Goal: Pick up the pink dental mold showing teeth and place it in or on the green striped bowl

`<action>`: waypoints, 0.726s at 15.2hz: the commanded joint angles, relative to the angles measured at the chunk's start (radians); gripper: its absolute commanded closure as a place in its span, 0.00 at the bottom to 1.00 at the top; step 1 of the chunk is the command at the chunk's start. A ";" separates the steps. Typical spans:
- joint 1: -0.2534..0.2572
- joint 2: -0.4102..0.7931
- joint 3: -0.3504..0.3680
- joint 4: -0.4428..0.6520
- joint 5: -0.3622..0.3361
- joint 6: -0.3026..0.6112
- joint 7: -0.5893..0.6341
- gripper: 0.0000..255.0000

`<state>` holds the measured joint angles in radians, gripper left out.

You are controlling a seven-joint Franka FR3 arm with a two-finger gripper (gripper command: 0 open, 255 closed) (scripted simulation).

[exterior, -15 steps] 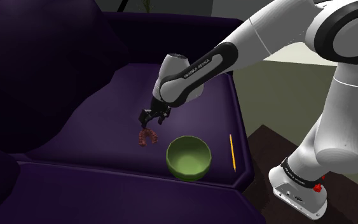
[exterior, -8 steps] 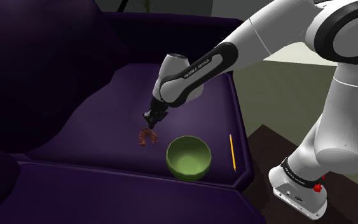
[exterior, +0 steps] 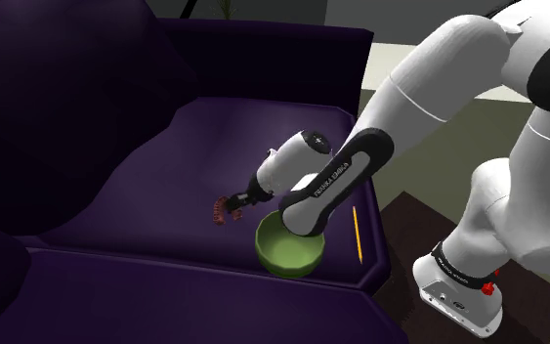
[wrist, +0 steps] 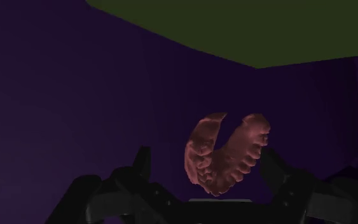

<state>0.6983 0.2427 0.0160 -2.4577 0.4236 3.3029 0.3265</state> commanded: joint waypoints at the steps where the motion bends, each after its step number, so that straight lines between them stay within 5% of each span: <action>1: 0.232 0.018 -0.192 -0.049 0.072 0.212 0.037 0.00; 2: 0.183 0.035 -0.142 -0.034 0.087 0.220 0.017 0.00; 7: 0.118 0.128 -0.099 0.035 0.028 0.241 0.057 0.00; 11: 0.118 0.128 -0.099 0.035 0.028 0.241 0.057 0.00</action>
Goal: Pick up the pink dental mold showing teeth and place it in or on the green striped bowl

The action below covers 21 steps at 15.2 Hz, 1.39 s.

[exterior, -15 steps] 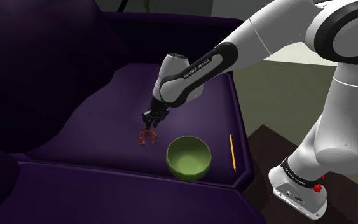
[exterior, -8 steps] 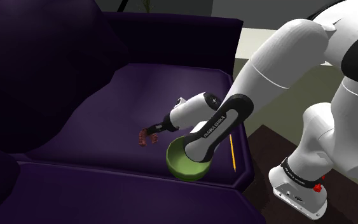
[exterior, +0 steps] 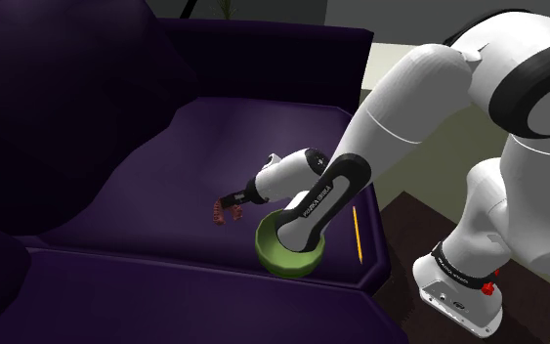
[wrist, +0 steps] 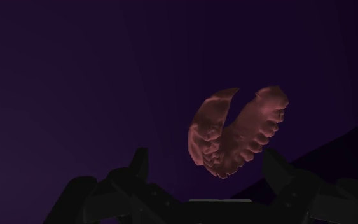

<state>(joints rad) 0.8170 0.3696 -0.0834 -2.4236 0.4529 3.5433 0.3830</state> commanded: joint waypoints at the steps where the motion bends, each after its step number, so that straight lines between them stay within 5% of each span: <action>1: -0.001 0.001 0.001 0.001 -0.001 0.001 0.001 0.00; 4: -0.001 0.001 0.001 0.001 -0.001 0.001 0.001 0.00; 5: -0.001 0.001 0.001 0.001 -0.001 0.001 0.001 1.00; 14: -0.001 0.001 0.001 0.001 -0.001 0.001 0.001 1.00; 21: 0.124 -0.092 -0.108 -0.002 0.116 -0.089 -0.098 1.00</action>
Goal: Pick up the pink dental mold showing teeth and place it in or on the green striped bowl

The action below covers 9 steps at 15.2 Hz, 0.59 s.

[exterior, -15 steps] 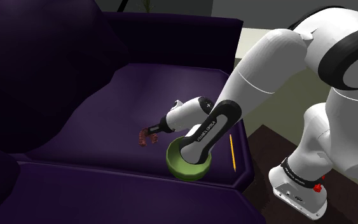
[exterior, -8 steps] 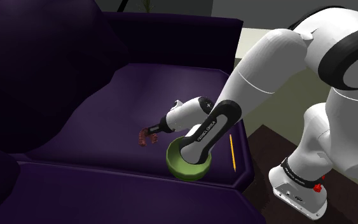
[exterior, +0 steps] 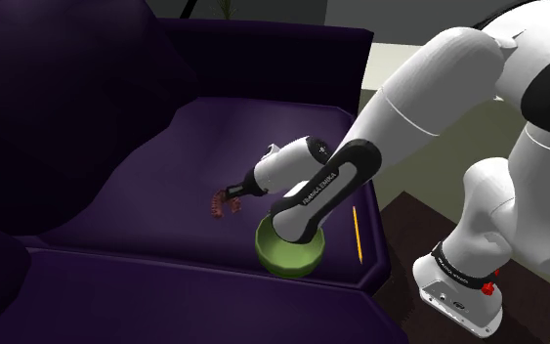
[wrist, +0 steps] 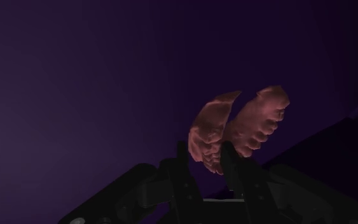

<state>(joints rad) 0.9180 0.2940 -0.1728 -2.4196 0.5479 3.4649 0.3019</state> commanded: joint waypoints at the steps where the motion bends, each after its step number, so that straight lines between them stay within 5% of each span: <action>1: 0.051 -0.028 -0.044 -0.004 0.044 -0.024 -0.036 1.00; 5: 0.216 -0.068 -0.196 0.009 0.164 -0.083 -0.136 1.00; 9: 0.517 -0.083 -0.490 0.030 0.295 -0.156 -0.235 1.00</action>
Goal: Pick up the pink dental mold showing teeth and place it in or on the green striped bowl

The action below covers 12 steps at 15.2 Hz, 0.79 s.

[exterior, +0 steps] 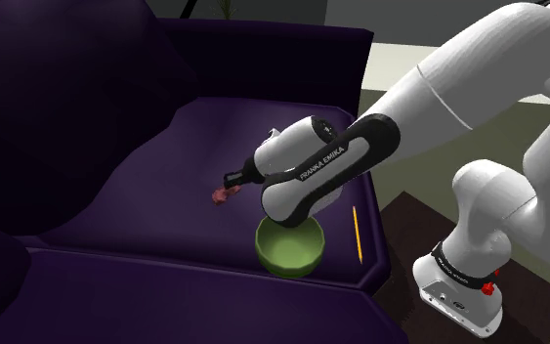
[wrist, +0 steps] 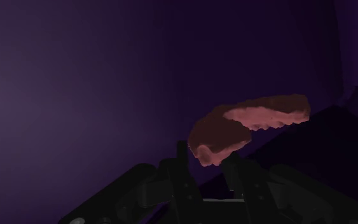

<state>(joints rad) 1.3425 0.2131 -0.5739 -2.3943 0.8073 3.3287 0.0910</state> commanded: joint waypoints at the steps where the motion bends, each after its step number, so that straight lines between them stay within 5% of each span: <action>1: 0.184 -0.001 -0.183 0.007 0.050 -0.040 -0.031 1.00; 6: 0.577 0.021 -0.601 0.006 0.020 -0.132 0.019 1.00; 12: 0.876 0.073 -0.932 0.016 -0.006 -0.238 0.062 1.00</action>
<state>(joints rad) 2.1770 0.2755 -1.4587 -2.3819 0.8030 3.1091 0.1474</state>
